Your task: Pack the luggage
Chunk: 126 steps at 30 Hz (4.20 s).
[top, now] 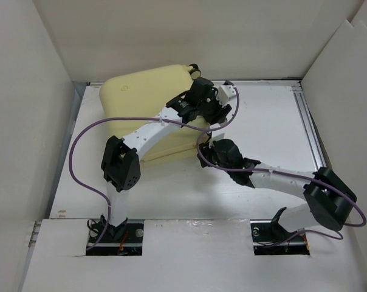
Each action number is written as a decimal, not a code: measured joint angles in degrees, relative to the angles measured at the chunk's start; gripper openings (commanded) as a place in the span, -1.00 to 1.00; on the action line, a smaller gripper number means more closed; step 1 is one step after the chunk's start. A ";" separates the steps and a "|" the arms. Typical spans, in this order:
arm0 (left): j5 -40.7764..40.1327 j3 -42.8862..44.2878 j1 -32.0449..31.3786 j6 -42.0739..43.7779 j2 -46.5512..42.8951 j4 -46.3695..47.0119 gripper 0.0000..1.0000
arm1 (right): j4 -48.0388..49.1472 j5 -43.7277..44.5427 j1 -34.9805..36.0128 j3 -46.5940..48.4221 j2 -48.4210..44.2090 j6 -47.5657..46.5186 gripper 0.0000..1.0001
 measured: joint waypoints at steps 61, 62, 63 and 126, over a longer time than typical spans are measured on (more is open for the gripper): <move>-0.52 -0.68 -1.27 0.28 0.00 0.09 -1.00 | -4.37 2.71 -0.50 -1.99 -9.27 -7.65 0.19; -0.52 -0.68 -1.27 0.28 0.00 0.09 -1.00 | -4.15 2.45 -0.46 -1.99 -9.03 -7.93 0.22; -0.52 -0.68 -1.27 0.26 0.00 0.07 -1.00 | -3.85 2.21 -0.46 -1.95 -8.57 -8.13 0.22; -3.48 -0.68 -0.61 0.44 0.55 0.42 -1.00 | 6.78 -0.55 -1.31 0.61 3.30 -4.07 -1.00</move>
